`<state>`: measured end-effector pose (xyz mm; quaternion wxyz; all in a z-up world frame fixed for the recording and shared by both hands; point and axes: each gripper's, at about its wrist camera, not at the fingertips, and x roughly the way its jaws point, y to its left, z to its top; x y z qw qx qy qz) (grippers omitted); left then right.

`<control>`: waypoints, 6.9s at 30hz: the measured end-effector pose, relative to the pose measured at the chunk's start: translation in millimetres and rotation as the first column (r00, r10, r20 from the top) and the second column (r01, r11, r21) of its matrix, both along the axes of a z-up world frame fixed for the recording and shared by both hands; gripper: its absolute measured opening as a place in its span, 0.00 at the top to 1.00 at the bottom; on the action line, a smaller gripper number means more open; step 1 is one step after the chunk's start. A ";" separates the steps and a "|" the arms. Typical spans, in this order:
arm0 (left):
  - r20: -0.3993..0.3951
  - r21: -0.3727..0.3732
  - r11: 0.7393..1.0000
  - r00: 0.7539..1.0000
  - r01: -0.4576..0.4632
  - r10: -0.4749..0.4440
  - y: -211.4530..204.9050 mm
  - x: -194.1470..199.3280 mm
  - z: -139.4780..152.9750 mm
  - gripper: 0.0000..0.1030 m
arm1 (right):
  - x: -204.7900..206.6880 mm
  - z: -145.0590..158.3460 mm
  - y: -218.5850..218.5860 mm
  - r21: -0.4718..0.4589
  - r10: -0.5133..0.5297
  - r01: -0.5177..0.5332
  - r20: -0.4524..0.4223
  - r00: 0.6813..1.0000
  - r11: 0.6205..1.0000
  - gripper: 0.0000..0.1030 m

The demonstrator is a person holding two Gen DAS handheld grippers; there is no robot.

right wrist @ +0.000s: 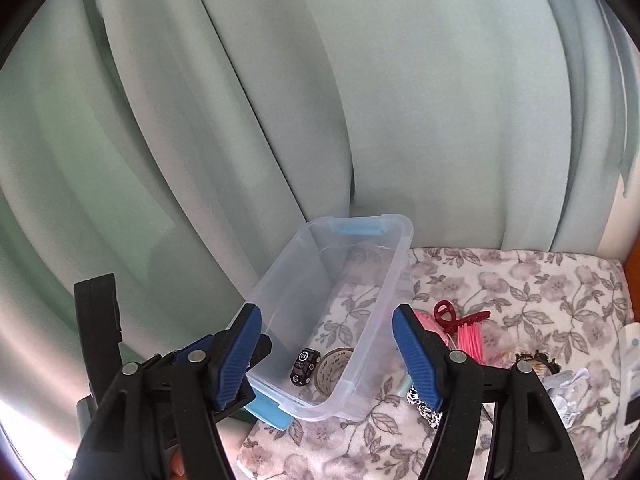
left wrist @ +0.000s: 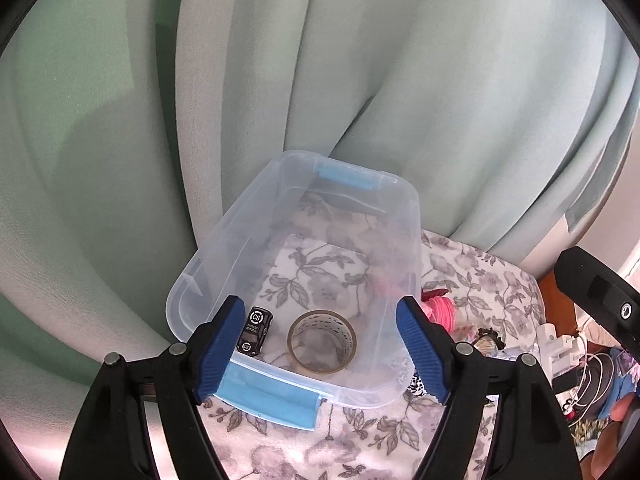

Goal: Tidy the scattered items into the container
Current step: 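Move both grippers back from the box to the remaining pile, then grasp the leopard scrunchie with the left gripper while the right grasps the crumpled paper, then lift and carry the scrunchie and crumpled paper in both grippers over the box, then open the left gripper to drop the scrunchie while the right drops the paper into the box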

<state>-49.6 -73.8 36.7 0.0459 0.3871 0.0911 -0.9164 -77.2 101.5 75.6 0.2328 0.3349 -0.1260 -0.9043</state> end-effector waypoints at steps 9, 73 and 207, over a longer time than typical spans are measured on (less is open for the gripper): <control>-0.025 -0.058 0.996 0.997 0.068 -0.070 48.4 -3.7 23.5 0.23 | 35.2 3.7 59.0 -0.018 -0.098 0.097 -0.044 0.994 0.995 0.27; 0.355 -0.062 0.983 0.924 0.174 -0.141 140.7 -81.9 -172.9 0.86 | -18.5 -214.5 198.7 -0.027 -0.361 0.411 0.428 0.828 0.911 0.46; 0.004 0.186 0.978 0.996 -0.091 0.092 -60.6 -17.3 -41.8 0.34 | -37.4 -58.0 -58.4 0.088 0.052 -0.063 0.129 0.990 0.994 0.21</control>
